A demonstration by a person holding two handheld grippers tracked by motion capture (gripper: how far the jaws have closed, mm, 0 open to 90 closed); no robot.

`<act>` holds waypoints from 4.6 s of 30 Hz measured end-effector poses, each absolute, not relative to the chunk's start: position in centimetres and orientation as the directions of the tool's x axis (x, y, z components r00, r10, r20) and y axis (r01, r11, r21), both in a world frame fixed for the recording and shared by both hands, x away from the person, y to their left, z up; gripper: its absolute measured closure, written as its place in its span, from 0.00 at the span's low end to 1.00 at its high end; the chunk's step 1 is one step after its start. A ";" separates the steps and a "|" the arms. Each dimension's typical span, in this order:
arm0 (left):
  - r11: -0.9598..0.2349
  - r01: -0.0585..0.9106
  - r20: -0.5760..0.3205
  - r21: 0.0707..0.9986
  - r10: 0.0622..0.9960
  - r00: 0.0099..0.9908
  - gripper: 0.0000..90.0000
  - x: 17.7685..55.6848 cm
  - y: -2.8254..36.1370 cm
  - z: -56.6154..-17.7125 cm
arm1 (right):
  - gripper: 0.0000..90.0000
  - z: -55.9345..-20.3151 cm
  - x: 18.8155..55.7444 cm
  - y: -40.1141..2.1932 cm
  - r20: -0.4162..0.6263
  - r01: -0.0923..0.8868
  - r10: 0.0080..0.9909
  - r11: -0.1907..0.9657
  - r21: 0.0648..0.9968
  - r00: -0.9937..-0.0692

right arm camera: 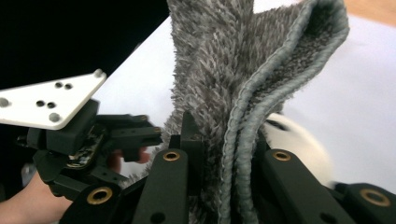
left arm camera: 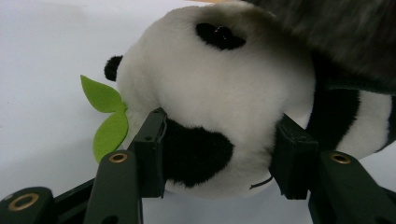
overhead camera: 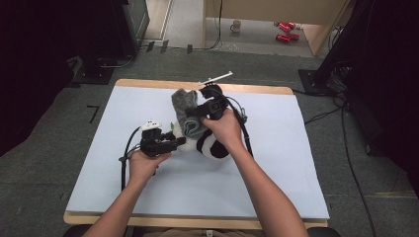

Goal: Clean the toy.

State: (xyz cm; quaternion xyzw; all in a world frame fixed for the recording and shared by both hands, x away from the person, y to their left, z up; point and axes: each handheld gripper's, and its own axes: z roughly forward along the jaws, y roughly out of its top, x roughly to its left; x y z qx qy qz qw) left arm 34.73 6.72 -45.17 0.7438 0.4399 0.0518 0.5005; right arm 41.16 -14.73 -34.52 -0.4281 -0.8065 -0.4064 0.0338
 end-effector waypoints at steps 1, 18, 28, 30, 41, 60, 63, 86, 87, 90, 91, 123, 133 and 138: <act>-0.110 0.606 -0.366 0.788 0.707 0.605 0.52 34.7 6.7 -45.1 | 0.87 -34.7 41.0 -14.0 0.391 0.716 0.662 0.327 0.617 -0.639; -0.120 0.605 -0.363 0.788 0.703 0.612 0.51 34.5 6.6 -45.6 | 0.86 -37.0 40.8 -12.9 0.180 0.663 0.712 0.489 0.567 -0.679; -0.132 0.598 -0.354 0.790 0.699 0.622 0.51 34.4 6.8 -45.9 | 0.87 -36.7 41.5 -16.1 0.158 0.686 0.774 0.423 0.592 -0.614; -0.133 0.604 -0.357 0.786 0.700 0.619 0.51 34.5 6.9 -46.0 | 0.87 -36.7 41.7 -16.8 0.097 0.698 0.811 0.428 0.574 -0.577; -0.139 0.596 -0.349 0.791 0.696 0.627 0.51 34.4 7.0 -46.2 | 0.87 -38.4 42.6 -22.3 0.297 0.817 0.842 0.255 0.517 -0.451; -0.131 0.582 -0.347 0.803 0.691 0.634 0.50 34.1 7.2 -46.6 | 0.87 -32.3 41.3 -27.8 0.380 0.734 0.808 0.093 0.673 -0.450; -0.127 0.580 -0.348 0.804 0.690 0.634 0.50 34.1 7.2 -46.6 | 0.87 -31.8 40.5 -29.5 0.413 0.719 0.790 0.050 0.693 -0.453; -0.143 0.575 -0.333 0.806 0.692 0.640 0.49 34.0 7.2 -46.8 | 0.87 -33.6 37.4 -38.5 0.458 0.697 0.829 -0.120 0.707 -0.322; -0.143 0.574 -0.333 0.806 0.693 0.640 0.49 34.0 7.2 -46.8 | 0.87 -33.8 37.3 -38.6 0.455 0.700 0.830 -0.114 0.705 -0.323; -0.141 0.576 -0.334 0.805 0.694 0.638 0.49 34.0 7.2 -46.8 | 0.87 -34.5 37.4 -38.1 0.458 0.709 0.822 -0.098 0.698 -0.337; -0.142 0.576 -0.333 0.805 0.695 0.637 0.49 34.0 7.2 -46.7 | 0.87 -34.8 37.5 -37.8 0.462 0.715 0.819 -0.092 0.693 -0.342; -0.139 0.571 -0.332 0.809 0.694 0.639 0.49 33.8 7.1 -46.8 | 0.86 -41.5 37.8 -30.8 0.394 0.763 0.805 0.107 0.638 -0.443; -0.143 0.578 -0.336 0.803 0.693 0.638 0.48 33.9 7.2 -46.8 | 0.86 -42.8 37.7 -33.1 0.368 0.797 0.837 0.125 0.592 -0.404; -0.155 0.579 -0.333 0.800 0.688 0.645 0.48 34.0 7.3 -46.7 | 0.86 -42.7 37.8 -34.2 0.346 0.806 0.859 0.120 0.580 -0.377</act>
